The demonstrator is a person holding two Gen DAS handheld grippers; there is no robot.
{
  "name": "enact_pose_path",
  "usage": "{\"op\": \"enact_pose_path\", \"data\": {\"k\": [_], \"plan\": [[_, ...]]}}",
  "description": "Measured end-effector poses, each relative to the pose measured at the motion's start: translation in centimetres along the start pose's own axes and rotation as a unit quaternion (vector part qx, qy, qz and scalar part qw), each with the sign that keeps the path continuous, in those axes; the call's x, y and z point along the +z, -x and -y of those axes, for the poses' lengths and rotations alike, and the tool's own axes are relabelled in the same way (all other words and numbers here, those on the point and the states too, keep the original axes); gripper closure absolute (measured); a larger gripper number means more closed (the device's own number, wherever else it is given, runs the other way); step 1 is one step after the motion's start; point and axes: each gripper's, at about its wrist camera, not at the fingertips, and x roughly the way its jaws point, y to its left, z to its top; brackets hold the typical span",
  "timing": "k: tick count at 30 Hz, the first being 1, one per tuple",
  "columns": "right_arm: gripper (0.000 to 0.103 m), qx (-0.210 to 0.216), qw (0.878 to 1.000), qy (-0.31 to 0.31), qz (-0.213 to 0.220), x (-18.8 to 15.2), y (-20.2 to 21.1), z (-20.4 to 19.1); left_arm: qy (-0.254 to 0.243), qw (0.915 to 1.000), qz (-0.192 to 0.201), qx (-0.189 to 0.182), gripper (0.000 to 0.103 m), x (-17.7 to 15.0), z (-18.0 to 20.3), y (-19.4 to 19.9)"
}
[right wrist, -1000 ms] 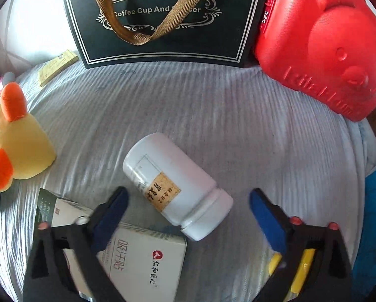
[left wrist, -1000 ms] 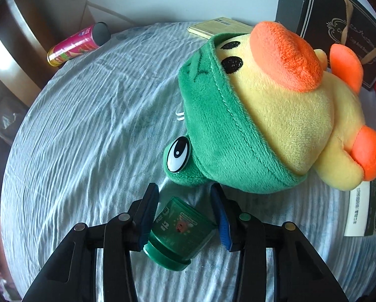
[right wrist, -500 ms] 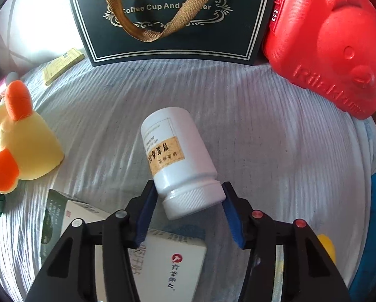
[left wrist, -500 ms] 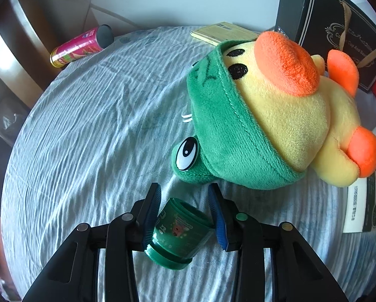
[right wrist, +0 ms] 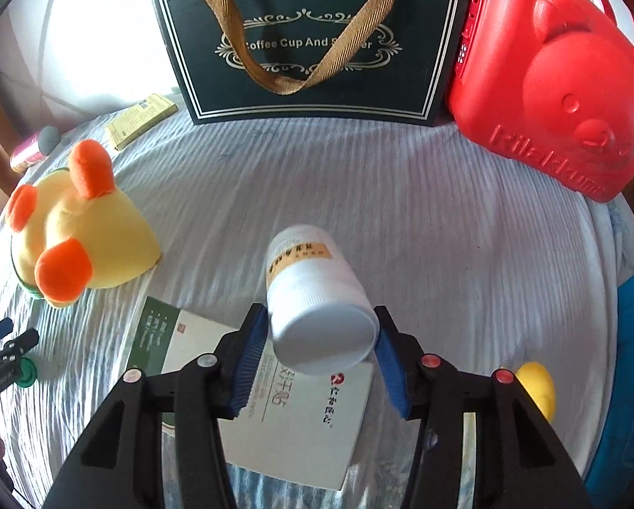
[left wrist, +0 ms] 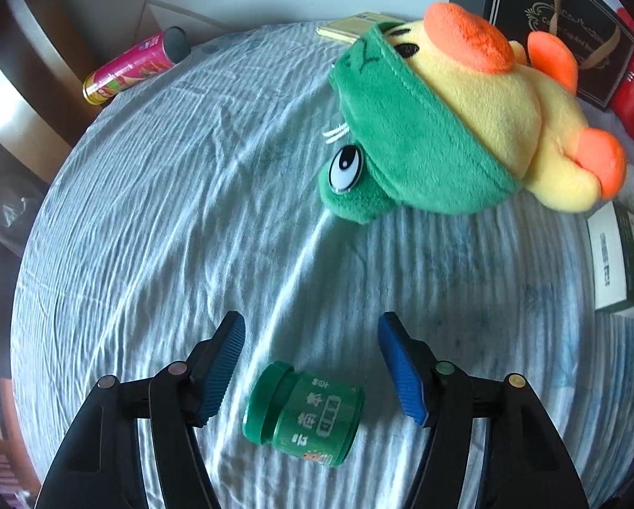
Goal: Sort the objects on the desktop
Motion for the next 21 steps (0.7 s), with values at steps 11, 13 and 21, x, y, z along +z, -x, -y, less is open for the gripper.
{"op": "enact_pose_path", "data": {"k": [11,13,21], "plan": [[0.055,0.0,1.0,-0.009,0.004,0.5,-1.0,-0.3,0.019,0.9995,0.019,-0.016,0.094,-0.3,0.1,0.1],[0.056,-0.002,1.0,-0.013,0.011,0.5,-0.7,-0.2,0.027,0.9992,0.02,-0.023,0.094,-0.3,-0.2,0.4],[0.056,0.004,0.998,-0.027,0.053,-0.8,4.8,-0.1,0.031,0.9984,0.042,-0.023,0.094,-2.3,-2.3,3.7]]}}
